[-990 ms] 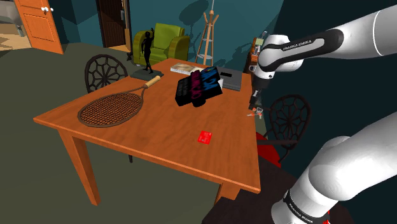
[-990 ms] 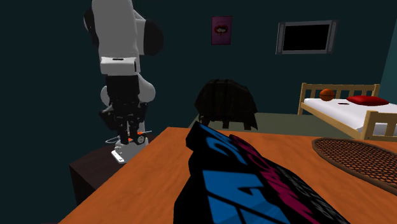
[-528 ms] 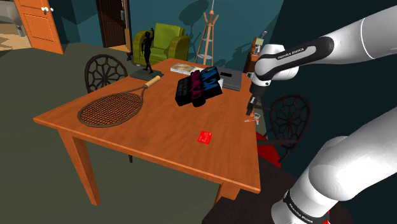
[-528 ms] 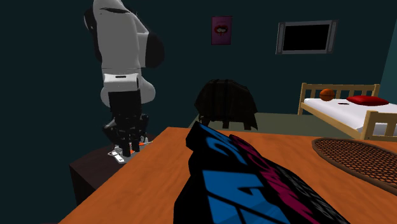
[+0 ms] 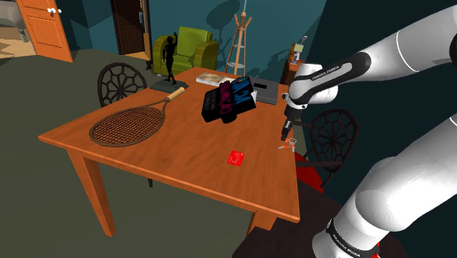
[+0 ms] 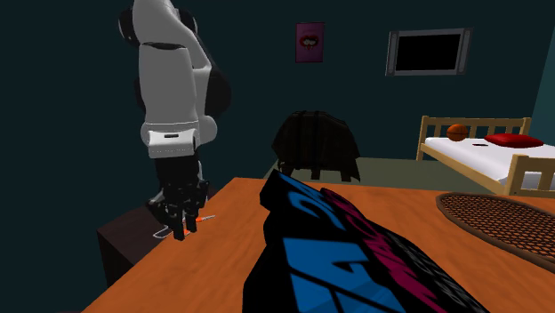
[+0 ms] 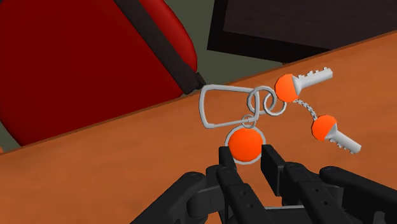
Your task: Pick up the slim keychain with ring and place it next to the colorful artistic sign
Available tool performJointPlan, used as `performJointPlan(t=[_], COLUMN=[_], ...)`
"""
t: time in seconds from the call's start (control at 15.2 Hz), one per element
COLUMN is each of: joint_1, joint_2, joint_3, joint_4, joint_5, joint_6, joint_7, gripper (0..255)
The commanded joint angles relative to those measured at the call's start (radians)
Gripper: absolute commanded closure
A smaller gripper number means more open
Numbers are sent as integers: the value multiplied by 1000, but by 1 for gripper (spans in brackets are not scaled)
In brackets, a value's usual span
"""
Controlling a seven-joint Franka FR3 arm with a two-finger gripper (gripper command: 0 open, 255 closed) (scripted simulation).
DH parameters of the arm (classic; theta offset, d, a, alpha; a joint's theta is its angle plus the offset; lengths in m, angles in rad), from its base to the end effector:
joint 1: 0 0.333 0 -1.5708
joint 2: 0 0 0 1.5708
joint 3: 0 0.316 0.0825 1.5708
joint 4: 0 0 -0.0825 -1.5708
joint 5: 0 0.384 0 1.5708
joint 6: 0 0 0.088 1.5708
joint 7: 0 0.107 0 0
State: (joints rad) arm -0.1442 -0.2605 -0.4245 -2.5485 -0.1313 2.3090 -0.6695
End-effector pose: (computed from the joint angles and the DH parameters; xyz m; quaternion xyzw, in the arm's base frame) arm 0.3651 -0.2326 0.3544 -0.9949 -0.1008 -0.0041 0.0027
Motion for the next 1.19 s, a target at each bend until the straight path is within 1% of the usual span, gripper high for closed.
performJointPlan(t=[0.0, 0.46, 0.53, 0.86, 1.12], joint_1=[1, 1, 1, 1, -7], joint_2=[13, 13, 13, 13, -73], joint_3=[-3, -3, -3, -3, 19], joint_4=[-11, -11, -11, -11, 53], joint_5=[3, 3, 3, 3, -17], joint_6=[25, 24, 24, 24, -123], joint_7=[-3, -3, -3, -3, 16], gripper=[255, 255, 0, 0, 0])
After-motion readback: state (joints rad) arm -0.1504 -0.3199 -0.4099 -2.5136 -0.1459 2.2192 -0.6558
